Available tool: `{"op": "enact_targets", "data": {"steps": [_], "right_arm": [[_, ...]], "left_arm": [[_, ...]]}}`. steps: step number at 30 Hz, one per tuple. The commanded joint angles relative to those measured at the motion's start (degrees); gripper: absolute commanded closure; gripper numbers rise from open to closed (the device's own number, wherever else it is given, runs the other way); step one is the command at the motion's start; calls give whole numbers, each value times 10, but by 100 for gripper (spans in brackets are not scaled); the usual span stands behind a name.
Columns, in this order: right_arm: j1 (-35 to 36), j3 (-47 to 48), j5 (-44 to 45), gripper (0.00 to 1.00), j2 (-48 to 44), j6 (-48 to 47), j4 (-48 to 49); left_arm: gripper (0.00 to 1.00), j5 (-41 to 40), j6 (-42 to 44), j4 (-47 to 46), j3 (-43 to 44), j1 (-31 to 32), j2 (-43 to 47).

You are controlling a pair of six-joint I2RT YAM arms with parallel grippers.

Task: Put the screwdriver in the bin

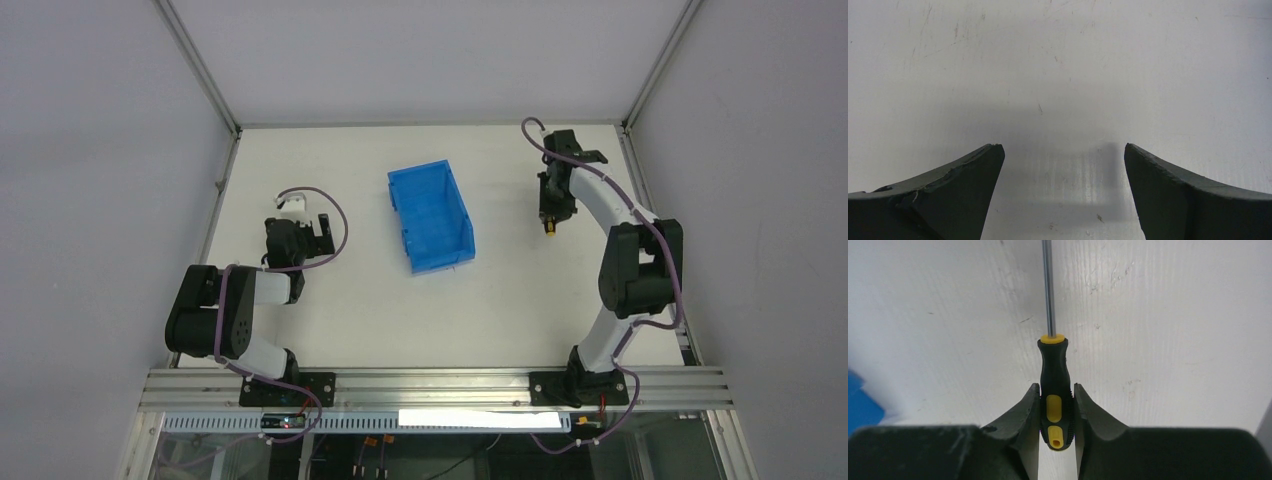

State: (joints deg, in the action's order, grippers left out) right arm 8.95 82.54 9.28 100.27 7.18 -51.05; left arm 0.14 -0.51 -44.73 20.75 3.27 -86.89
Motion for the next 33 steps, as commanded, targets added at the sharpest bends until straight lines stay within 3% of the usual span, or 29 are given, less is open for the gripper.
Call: {"op": "enact_targets", "data": {"steps": [1,9,19,23,33], "right_arm": [[32,97,31,100,-44,25,-97],[150,268,64,100,-6,54,-165],[305,467,98,100,149,58,-201],[333,468,92,100,194,66,-189],[349,319,51,100,227,87,-71]], "left_arm": [[0,6,0,-16,11,-4,5],[0,6,0,-16,11,-4,5],[0,6,0,-16,11,-3,5],[0,6,0,-16,11,-3,5],[0,6,0,-16,11,-3,5]]}}
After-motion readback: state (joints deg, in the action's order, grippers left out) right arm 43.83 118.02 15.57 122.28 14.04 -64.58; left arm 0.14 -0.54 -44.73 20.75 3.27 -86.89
